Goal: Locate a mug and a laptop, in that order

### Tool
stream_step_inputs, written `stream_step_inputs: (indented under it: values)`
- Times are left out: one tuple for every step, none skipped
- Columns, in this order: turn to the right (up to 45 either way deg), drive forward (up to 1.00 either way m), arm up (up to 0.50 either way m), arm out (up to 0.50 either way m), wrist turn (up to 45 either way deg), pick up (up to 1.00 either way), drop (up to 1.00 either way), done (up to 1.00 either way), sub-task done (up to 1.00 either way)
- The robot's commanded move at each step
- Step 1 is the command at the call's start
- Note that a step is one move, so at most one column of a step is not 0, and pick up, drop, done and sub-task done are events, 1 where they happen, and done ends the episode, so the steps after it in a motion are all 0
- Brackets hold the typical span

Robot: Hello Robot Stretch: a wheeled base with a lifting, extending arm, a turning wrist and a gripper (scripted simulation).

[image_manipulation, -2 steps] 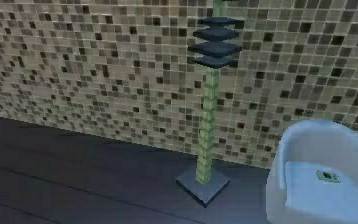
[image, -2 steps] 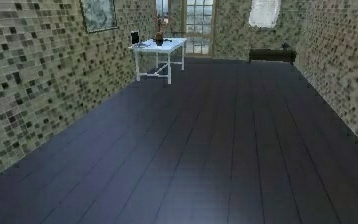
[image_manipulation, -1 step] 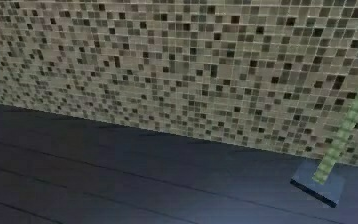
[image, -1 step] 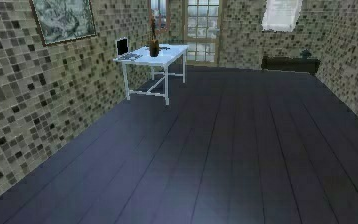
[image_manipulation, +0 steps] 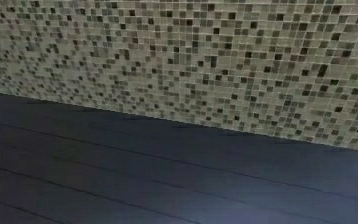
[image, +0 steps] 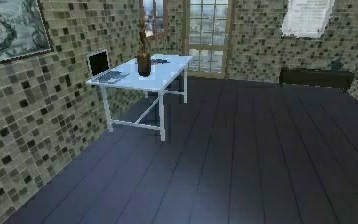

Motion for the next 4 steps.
stream_step_inputs:
  values:
    - [-3.0,0.00,0.00,0.00,0.0,0.00,0.00,0.00,0.00]
    - [0.0,1.00,0.00,0.00,0.0,0.00,0.00,0.00,0.00]
    - [0.0,0.30,0.00,0.00,0.0,0.00,0.00,0.00,0.00]
    - [-33.0,0.00,0.00,0.00,0.0,0.00,0.00,0.00,0.00]
